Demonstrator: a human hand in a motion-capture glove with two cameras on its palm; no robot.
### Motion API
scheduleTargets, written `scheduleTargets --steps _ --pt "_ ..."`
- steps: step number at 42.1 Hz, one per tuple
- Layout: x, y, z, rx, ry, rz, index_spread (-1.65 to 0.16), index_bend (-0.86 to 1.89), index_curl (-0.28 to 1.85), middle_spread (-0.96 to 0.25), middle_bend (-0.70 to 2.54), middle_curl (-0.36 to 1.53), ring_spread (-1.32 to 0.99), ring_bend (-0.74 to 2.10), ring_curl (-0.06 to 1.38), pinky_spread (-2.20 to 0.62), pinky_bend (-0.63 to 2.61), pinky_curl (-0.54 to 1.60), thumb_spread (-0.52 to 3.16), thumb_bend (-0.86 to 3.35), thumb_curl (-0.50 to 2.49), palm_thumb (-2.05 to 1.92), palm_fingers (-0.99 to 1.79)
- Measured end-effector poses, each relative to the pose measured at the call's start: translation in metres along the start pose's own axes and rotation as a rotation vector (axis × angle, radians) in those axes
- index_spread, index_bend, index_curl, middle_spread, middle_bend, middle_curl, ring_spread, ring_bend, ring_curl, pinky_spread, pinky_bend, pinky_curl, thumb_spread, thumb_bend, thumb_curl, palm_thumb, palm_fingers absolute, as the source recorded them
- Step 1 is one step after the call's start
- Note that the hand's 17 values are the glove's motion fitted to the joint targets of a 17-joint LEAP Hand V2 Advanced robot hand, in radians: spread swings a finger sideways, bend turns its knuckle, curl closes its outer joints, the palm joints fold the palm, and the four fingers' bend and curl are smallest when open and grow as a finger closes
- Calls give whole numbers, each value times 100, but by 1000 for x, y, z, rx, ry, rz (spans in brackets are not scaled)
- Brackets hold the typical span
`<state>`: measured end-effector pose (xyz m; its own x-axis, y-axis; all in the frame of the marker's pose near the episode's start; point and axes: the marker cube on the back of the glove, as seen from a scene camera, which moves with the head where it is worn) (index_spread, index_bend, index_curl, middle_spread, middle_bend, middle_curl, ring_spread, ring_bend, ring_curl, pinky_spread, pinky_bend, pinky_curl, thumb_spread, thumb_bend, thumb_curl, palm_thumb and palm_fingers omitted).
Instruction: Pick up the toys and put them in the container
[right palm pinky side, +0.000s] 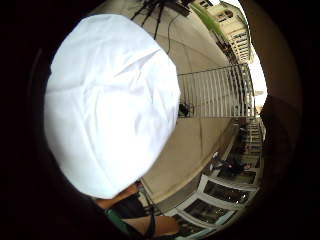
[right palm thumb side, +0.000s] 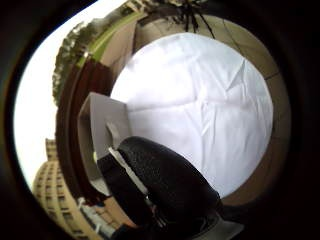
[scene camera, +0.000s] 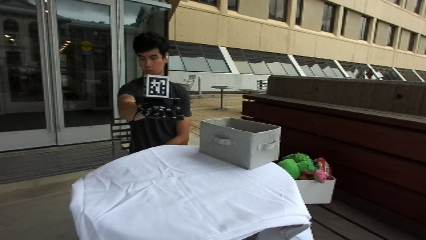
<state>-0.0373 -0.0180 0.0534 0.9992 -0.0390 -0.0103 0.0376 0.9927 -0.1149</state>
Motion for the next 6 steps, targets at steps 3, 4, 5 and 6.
scheduleTargets --steps 3,4,5,6 --pt "-3 5 -1 -13 1 123 -31 16 28 -4 18 39 -16 15 21 -4 66 25 95 -13 8 -20 -13" --pt "-5 8 -1 -26 -1 155 -30 16 28 -4 18 39 -16 15 21 -4 66 25 95 -13 8 -20 -13" --pt "-5 10 -2 -30 -3 155 -31 16 29 -4 18 39 -16 15 21 -4 65 26 95 -13 8 -19 -13" --pt "-4 10 -2 -27 -4 132 -31 16 29 -4 18 39 -16 14 21 -5 65 26 95 -13 7 -19 -12"
